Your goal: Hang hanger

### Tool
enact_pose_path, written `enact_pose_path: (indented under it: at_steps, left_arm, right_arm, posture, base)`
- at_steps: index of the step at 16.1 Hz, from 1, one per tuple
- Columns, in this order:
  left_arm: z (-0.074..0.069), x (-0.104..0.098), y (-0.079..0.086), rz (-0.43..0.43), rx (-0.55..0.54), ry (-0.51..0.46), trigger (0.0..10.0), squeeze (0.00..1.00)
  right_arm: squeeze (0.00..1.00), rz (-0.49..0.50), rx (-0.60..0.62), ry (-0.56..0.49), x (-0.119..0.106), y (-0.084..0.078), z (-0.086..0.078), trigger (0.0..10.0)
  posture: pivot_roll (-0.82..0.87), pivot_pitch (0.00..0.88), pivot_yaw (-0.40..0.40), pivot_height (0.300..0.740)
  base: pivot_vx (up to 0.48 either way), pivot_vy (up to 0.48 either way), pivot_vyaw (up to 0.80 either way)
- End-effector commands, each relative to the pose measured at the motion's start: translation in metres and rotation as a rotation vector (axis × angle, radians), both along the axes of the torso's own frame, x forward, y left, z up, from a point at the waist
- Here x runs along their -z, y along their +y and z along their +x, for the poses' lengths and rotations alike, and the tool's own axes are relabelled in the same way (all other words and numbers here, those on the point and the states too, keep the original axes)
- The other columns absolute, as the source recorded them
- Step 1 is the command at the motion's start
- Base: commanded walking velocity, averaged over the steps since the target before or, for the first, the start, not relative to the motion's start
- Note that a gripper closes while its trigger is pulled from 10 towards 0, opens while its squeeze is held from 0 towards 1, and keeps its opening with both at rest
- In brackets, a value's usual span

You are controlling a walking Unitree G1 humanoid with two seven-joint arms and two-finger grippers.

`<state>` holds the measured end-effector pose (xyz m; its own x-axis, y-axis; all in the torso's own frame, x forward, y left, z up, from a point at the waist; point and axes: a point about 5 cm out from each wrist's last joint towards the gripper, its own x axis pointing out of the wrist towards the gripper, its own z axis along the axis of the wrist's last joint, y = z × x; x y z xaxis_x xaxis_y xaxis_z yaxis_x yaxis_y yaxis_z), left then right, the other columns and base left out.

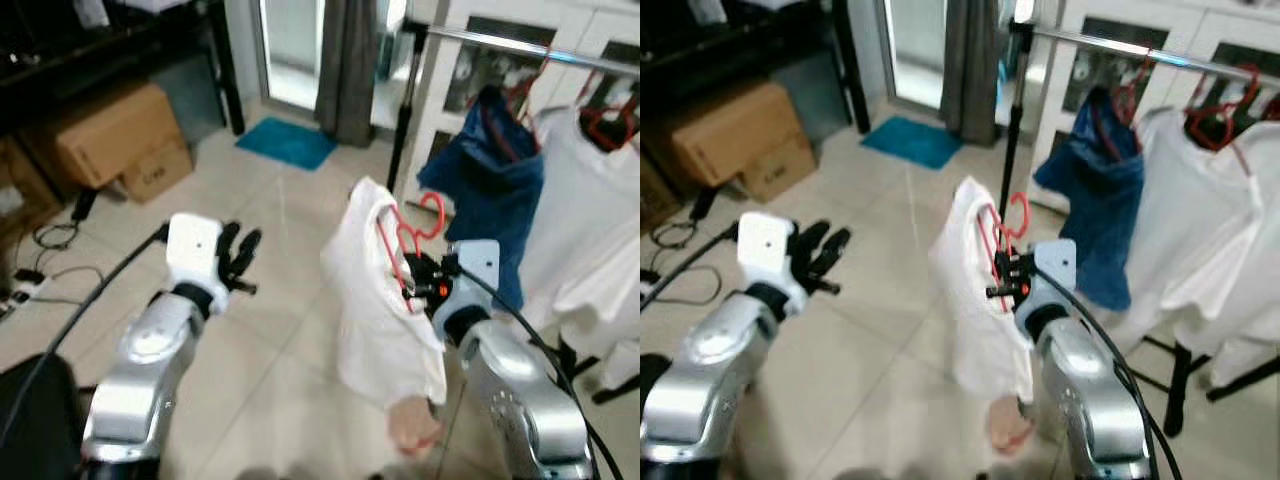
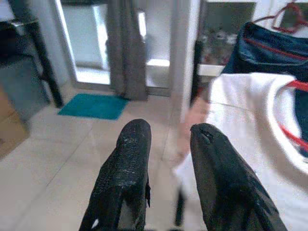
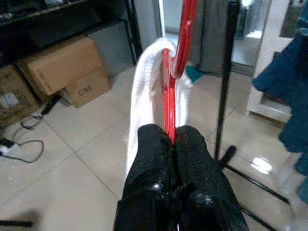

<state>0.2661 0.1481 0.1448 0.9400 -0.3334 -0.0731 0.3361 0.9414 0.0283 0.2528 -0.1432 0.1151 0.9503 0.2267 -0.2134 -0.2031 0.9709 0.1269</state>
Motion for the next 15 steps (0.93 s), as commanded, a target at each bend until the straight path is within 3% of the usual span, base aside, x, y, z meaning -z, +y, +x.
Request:
enact_pose_path:
  at_steps: [1,3,6,11,15]
  left_arm:
    - [0.0,-0.001,0.004,0.018,-0.004,-0.003,10.0,0.0]
    - [0.001,-0.001,0.002,0.018,0.007,-0.001,10.0,0.0]
    - [0.002,-0.002,0.001,0.021,0.018,0.0,10.0,0.0]
    - [0.002,-0.001,-0.003,0.01,0.04,-0.007,10.0,0.0]
    - [0.001,0.003,-0.003,0.01,0.05,0.0,10.0,0.0]
  right_arm:
    - [0.0,0.001,0.011,-0.048,-0.01,-0.001,0.002,10.0]
    - [0.0,0.016,0.042,-0.055,-0.012,-0.006,0.004,10.0]
    - [0.0,0.005,0.035,-0.053,-0.012,-0.007,0.005,10.0]
    - [0.0,-0.011,0.046,-0.029,-0.002,-0.007,-0.003,10.0]
    - [0.0,-0.032,0.049,-0.053,-0.007,-0.012,-0.001,10.0]
  posture:
    - [0.13,0.066,0.022,0.74]
    - [0.12,0.067,0.02,0.74]
    - [0.13,0.063,0.022,0.74]
    - [0.14,0.034,0.017,0.74]
    - [0.12,0.0,0.02,0.74]
  base:
    - [0.382,0.0,0.0]
    - [0.384,0.0,0.0]
    - [0.385,0.0,-0.72]
    - [0.383,0.0,0.0]
    - [0.384,0.0,0.0]
